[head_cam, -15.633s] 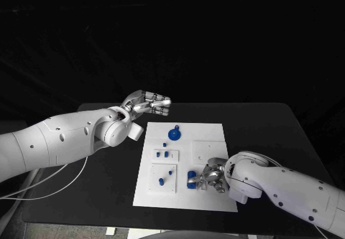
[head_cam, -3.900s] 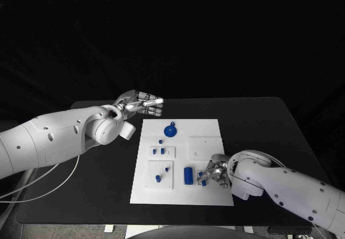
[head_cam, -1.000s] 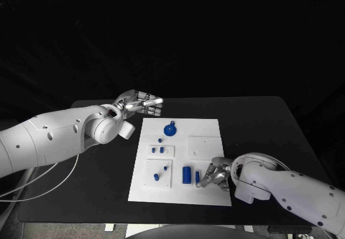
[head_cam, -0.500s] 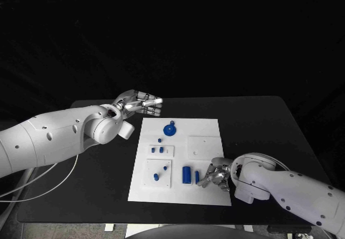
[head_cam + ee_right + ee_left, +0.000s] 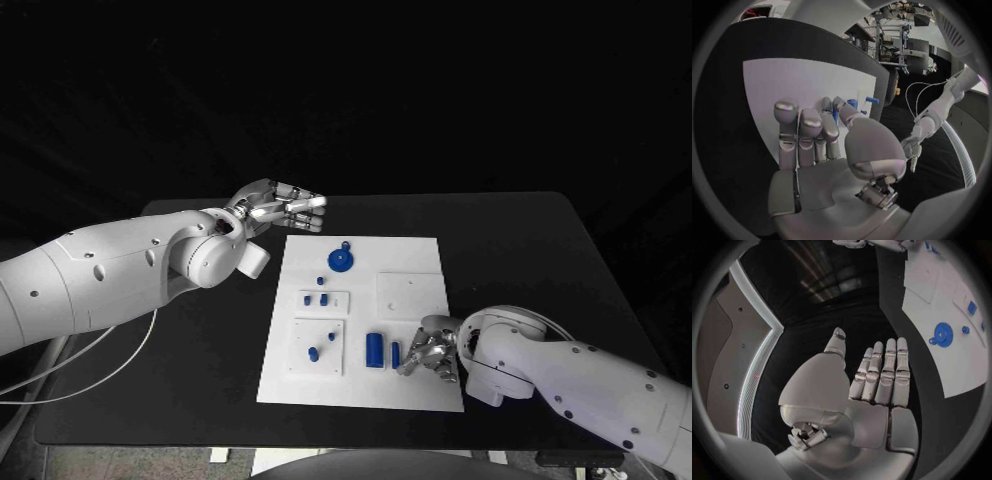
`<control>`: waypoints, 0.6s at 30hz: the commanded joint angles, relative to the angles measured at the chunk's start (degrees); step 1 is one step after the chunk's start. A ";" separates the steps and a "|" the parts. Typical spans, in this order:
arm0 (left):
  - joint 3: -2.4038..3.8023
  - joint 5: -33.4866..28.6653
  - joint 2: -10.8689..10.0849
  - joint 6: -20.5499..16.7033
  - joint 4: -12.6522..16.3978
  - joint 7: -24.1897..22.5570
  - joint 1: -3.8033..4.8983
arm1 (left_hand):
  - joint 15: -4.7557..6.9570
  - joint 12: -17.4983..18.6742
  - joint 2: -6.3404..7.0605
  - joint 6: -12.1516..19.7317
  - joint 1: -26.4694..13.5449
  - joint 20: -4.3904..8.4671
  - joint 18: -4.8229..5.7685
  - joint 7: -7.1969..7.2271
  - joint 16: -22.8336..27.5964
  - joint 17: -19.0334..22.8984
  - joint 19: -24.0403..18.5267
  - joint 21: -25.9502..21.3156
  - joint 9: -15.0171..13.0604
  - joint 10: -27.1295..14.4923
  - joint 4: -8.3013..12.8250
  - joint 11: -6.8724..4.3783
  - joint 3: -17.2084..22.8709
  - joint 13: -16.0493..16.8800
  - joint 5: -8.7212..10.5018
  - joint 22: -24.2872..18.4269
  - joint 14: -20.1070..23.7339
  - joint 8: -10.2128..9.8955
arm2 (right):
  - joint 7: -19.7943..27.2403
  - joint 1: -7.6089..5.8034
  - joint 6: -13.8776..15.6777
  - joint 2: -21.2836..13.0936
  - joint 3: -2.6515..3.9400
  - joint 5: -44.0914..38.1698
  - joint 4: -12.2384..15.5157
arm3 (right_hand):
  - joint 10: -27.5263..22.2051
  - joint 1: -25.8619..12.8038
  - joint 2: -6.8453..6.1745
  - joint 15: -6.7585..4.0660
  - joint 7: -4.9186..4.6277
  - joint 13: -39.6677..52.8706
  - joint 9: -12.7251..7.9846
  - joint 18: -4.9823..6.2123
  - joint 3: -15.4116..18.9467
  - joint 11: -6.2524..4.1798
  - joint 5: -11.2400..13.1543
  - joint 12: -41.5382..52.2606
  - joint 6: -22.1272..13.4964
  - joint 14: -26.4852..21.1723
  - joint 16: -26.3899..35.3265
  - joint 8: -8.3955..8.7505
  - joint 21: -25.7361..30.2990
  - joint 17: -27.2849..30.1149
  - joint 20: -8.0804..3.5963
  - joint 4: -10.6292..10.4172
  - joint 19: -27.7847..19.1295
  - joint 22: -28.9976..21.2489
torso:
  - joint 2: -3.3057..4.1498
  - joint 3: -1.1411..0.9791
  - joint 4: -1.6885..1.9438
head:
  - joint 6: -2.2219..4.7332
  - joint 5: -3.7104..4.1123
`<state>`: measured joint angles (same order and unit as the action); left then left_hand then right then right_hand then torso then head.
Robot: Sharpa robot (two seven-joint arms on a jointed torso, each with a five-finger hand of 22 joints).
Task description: Assemble the parts on the task board
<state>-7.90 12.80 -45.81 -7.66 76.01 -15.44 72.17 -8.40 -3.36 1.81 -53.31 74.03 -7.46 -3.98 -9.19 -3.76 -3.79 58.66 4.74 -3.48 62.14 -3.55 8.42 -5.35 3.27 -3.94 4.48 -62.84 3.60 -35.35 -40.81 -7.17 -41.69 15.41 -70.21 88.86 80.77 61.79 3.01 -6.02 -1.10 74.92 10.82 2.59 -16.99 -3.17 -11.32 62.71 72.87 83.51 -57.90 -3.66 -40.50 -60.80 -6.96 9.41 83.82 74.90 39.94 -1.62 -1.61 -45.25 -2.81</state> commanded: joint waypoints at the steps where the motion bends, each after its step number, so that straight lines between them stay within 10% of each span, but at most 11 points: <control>1: 0.03 0.20 0.02 0.79 0.14 -0.27 0.05 | 0.12 -0.18 0.13 0.40 0.03 -0.08 0.09 -0.11 0.23 -0.06 -0.18 -0.26 0.07 -0.35 -0.21 -0.09 0.10 0.08 0.21 -0.08 0.25 -0.16 | -0.80 0.04 -0.43 0.16 0.02 -0.68 -0.33 | 0.34 -0.80 -0.03 0.04 0.04 2.71 0.20 0.43 -0.78 0.03 -0.22 -0.01 -0.43 0.16 0.17 -0.01 0.22 0.05 -0.28 0.23 3.28 4.19 | 0.01 -0.01 -0.01 | -0.07 0.01; 15: 0.03 0.30 -0.03 0.69 0.15 -0.32 0.05 | 0.12 -0.19 0.14 0.37 0.07 -0.07 0.09 -0.10 0.24 -0.06 -0.18 -0.25 0.07 -0.32 -0.15 -0.09 0.10 0.09 0.17 -0.08 0.25 -0.15 | -1.00 0.04 -0.77 -0.02 0.02 0.76 -0.59 | 0.37 -1.27 -0.82 0.00 0.13 2.72 0.36 0.39 1.01 -0.02 -4.11 -0.01 -0.34 0.15 0.10 0.00 0.14 0.10 -0.31 0.09 3.28 4.21 | -0.02 -0.04 -0.05 | 0.01 0.01; 18: 0.03 0.41 -0.03 -0.25 0.04 -0.91 0.05 | 0.58 -0.18 0.14 0.36 0.24 0.21 0.36 -0.07 0.12 -0.31 -0.11 -0.22 0.07 -0.31 0.02 -0.16 0.18 0.09 -0.09 -0.06 -1.46 -0.16 | -0.30 0.03 -1.14 -0.53 0.06 2.09 -0.53 | -0.05 -5.04 -4.47 0.11 -0.16 2.59 0.08 0.42 6.24 0.22 -7.03 -0.48 -0.65 0.04 0.31 0.06 0.51 0.24 -0.29 -2.42 3.16 4.13 | -0.05 -0.09 -0.12 | 0.32 -0.04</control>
<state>-7.90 12.92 -45.88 -7.70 76.00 -15.40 72.17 -7.94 -3.36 1.81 -53.31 74.03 -7.46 -3.98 -9.19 -3.76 -4.00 58.66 4.74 -3.48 62.14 -3.54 8.42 -5.35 3.27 -3.94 4.48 -63.93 3.60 -36.03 -40.83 -7.21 -41.96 15.46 -69.46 88.35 80.77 57.60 -0.91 -6.02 -1.35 74.92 11.07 2.59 -11.77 -3.17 -18.67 62.54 72.58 83.51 -57.90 -3.67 -40.24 -60.62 -6.96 7.49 83.82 74.95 39.92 -1.66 -1.66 -45.13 -2.80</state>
